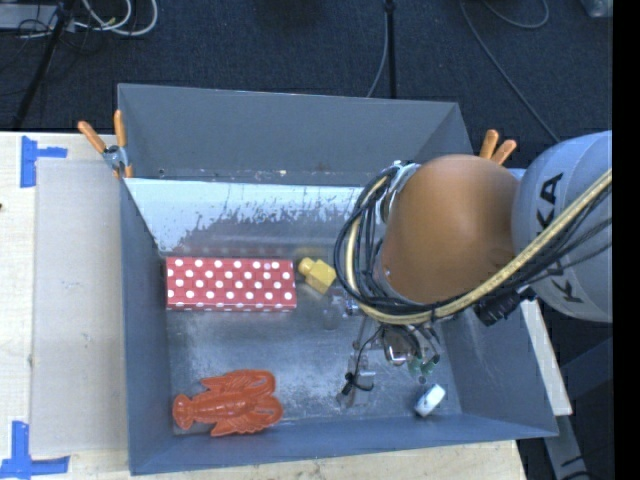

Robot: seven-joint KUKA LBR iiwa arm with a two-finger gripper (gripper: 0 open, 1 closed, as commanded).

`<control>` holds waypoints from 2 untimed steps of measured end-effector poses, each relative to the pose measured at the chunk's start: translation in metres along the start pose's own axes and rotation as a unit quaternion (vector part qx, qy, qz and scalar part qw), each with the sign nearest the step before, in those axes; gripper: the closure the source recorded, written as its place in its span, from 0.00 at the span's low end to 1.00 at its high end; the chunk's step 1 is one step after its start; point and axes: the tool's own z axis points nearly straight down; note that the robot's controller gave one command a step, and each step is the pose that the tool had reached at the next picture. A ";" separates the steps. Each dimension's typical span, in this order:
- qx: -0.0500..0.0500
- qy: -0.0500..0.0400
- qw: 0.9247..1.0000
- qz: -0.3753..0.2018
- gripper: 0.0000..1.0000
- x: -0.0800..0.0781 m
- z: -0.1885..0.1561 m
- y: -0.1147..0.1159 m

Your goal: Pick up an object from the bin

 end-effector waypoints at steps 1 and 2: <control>-0.001 -0.004 1.000 0.002 0.00 -0.001 -0.004 -0.001; 0.000 -0.004 1.000 -0.027 0.00 -0.004 0.032 0.044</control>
Offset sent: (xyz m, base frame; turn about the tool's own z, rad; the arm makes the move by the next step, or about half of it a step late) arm 0.0023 0.0839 -0.0648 -0.1061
